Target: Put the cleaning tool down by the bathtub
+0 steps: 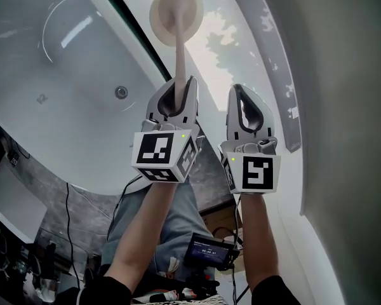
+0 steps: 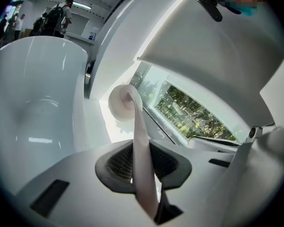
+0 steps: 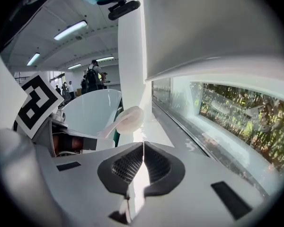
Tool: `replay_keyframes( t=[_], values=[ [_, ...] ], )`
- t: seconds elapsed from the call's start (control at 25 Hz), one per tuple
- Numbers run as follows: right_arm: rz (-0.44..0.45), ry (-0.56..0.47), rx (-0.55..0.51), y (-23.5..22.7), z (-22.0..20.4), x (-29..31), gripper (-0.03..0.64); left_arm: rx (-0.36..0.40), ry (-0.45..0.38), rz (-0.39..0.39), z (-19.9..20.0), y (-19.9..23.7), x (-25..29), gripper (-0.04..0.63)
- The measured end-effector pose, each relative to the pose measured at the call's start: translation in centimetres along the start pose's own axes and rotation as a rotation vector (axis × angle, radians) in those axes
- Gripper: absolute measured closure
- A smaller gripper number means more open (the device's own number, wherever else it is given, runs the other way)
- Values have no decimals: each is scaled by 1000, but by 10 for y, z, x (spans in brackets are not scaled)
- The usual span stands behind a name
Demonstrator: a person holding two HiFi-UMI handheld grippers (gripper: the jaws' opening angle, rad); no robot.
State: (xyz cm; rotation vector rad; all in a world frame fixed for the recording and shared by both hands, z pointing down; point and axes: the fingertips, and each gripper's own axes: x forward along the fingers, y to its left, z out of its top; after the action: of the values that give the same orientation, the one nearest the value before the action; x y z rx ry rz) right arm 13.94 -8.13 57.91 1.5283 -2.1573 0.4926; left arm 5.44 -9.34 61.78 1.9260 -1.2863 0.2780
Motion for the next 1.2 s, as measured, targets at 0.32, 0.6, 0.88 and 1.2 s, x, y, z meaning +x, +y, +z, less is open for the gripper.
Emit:
replay_keyframes(
  t=[0.32, 0.6, 0.88, 1.2],
  values=[
    [9, 18, 10, -2, -14, 14, 591, -120, 58, 18, -25, 12, 37, 520],
    [11, 28, 24, -2, -26, 25, 591, -162, 88, 17, -36, 21, 60, 520],
    [25, 48, 38, -11, -28, 33, 591, -252, 150, 42, -52, 21, 81, 520],
    [23, 66, 59, -20, -39, 34, 591, -258, 203, 58, -75, 21, 99, 520]
  ],
)
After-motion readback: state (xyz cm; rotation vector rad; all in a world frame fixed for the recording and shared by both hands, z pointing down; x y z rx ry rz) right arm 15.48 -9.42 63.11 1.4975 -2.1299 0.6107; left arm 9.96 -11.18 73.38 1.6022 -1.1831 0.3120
